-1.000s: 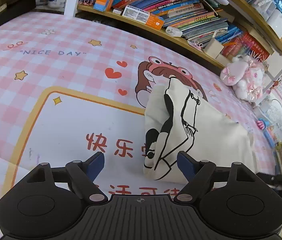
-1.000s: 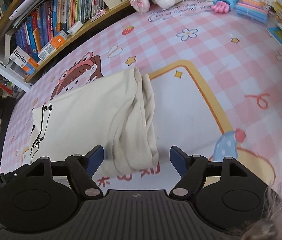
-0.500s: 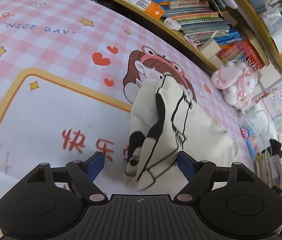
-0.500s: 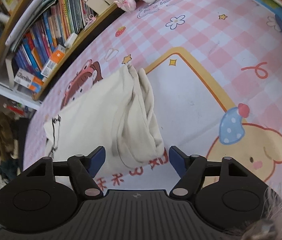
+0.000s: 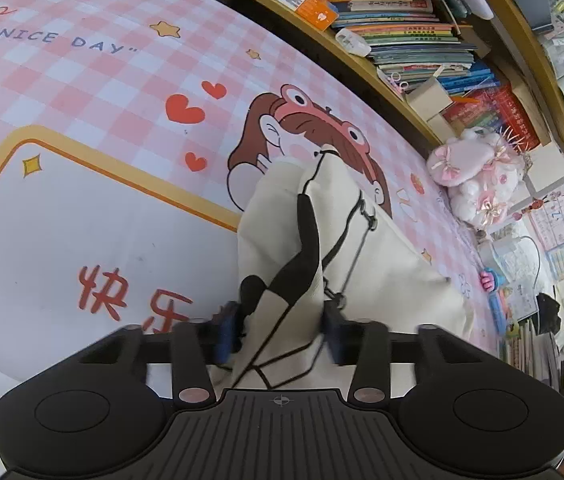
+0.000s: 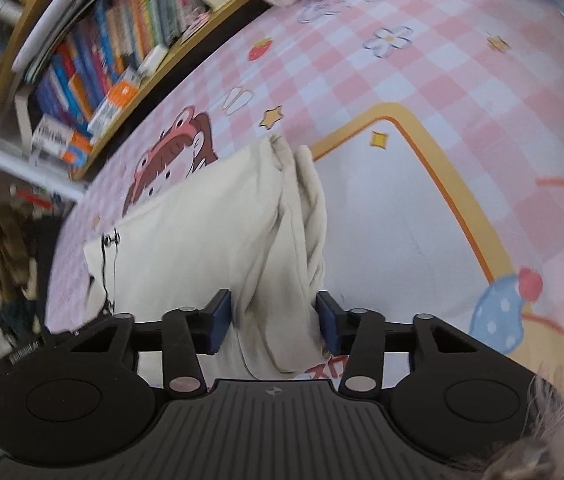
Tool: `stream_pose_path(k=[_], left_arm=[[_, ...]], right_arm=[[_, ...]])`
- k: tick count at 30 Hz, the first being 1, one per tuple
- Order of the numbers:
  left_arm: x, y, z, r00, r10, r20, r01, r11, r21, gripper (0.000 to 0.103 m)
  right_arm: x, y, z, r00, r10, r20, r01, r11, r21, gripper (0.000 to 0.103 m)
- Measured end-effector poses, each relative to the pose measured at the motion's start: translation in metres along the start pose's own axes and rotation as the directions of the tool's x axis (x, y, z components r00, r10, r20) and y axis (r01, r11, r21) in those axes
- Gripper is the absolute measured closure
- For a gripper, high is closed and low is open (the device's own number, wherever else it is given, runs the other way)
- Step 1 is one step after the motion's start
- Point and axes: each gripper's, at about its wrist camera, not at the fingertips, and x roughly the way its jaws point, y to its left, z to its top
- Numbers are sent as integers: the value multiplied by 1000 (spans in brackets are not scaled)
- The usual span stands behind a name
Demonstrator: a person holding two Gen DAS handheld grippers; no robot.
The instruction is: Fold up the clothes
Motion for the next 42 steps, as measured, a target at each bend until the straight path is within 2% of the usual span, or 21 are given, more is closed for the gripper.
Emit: stream_pose_path(k=[2,4,6,7,8,12,14,16,21,25,29,33,37,42], left_arm=[[-6,-13,-5,999,17,34,-20,997,80,79],[-11,-30,-11,997,41,71,-53,982,182,80],[-8,-31,-10,996,61,66,-72,979,189,79],[-7,-30,-8,996,70,59,-79,980,182,78],[-6,-28,-7,996,69,50,-76,984,160,77],[-2,-13,-2,999,44,11,-44,998,48,63],[1,-10,-1,999,37,2,-37,999,24,57],[4,-7,-1,1000,30,-6,-30,1000,3,53],[13,1,2,1000,0,-14,-1,998,-60,50],[18,5,9,1000,-24,0,24,993,-113,50],[21,7,14,999,-30,21,33,987,-159,52],[22,2,12,1000,-7,31,10,991,-130,55],[20,-3,9,999,21,32,-17,994,-108,72],[12,-27,4,995,73,72,-75,997,27,80]], right_arm=[[-3,13,-1,999,-21,32,24,993,-118,82],[-8,34,-8,993,-41,108,74,945,-317,86],[-12,49,-15,987,-35,159,104,886,-452,88],[-12,50,-15,987,-30,161,104,874,-475,88],[-11,49,-14,988,-28,152,98,876,-472,88],[-3,27,0,997,-21,73,45,940,-337,85],[0,17,7,999,-9,36,18,966,-258,73],[3,9,13,1000,5,6,-4,985,-174,69],[11,-11,22,996,70,-51,-70,998,-2,62],[18,-19,30,991,118,-62,-113,990,80,60],[24,-18,39,990,129,-56,-124,988,89,61],[26,-7,41,994,93,-58,-92,995,26,63],[26,-2,39,996,67,-53,-69,997,-30,74],[21,13,36,999,26,-32,-31,987,-160,82]])
